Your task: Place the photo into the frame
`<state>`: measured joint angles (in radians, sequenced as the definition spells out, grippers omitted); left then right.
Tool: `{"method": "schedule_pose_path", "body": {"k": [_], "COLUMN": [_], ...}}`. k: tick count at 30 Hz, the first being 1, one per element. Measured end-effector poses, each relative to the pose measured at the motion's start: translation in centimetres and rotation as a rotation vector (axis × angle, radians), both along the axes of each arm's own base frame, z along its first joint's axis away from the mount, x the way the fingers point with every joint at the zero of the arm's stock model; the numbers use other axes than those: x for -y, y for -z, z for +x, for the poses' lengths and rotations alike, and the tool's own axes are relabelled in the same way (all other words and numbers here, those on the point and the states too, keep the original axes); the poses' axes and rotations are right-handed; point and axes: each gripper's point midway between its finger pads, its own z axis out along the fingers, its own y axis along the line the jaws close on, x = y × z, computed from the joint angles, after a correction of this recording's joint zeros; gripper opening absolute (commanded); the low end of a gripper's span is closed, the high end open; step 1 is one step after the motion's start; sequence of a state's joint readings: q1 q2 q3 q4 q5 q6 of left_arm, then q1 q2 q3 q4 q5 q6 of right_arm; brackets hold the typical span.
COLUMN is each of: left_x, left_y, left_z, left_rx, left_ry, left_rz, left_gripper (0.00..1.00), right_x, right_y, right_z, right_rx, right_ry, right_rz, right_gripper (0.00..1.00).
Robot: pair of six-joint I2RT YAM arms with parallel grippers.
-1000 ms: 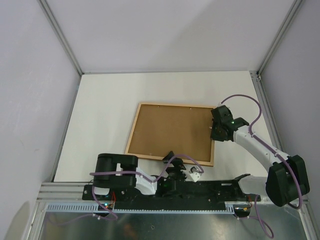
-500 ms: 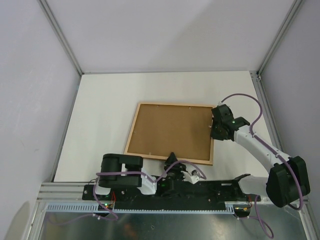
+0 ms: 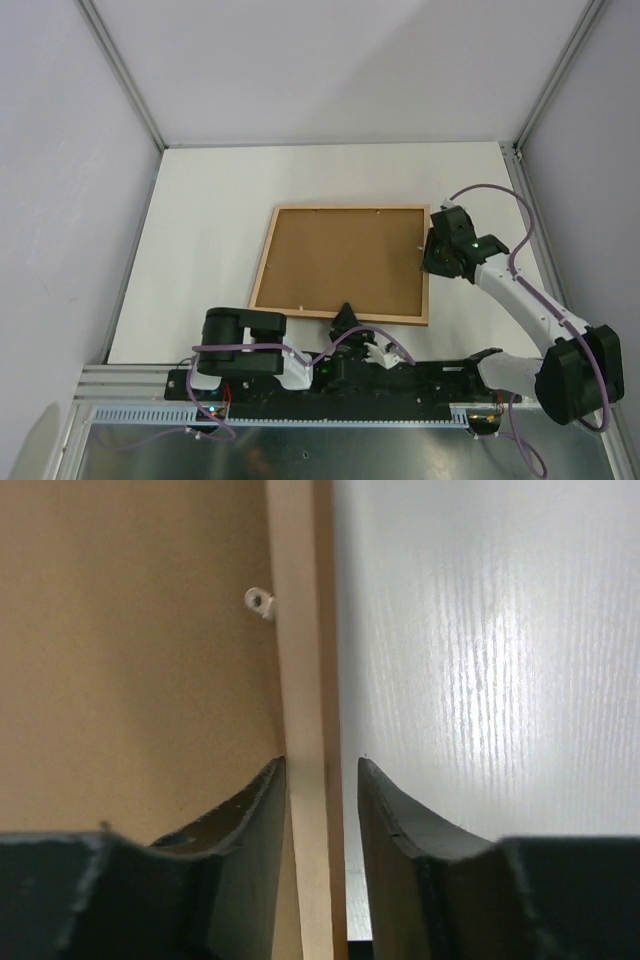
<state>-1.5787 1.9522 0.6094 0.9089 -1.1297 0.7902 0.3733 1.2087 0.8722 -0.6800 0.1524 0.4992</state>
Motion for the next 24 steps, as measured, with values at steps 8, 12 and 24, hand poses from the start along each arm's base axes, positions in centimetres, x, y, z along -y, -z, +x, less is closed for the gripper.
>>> {"method": "schedule_pose_path", "body": {"k": [8, 12, 24], "left_x": [0.1, 0.1, 3.2], "left_y": [-1.3, -2.4, -12.3], "left_z": [0.1, 0.2, 1.5], "left_rx": [0.005, 0.013, 0.098], "left_ry": [-0.012, -0.02, -0.06], "left_rz": [-0.051, -0.077, -0.211], "left_gripper": [0.0, 0.0, 0.0], "right_x": [1.6, 2.1, 4.5], "right_y": [-5.2, -7.8, -15.8], "right_z": [0.9, 1.5, 4.1], "right_rx": [0.188, 0.276, 0.52], "right_ry": [0.071, 0.103, 0.232], "right_rz": [0.063, 0.089, 0.138], "right_gripper": [0.72, 0.73, 0.75]}}
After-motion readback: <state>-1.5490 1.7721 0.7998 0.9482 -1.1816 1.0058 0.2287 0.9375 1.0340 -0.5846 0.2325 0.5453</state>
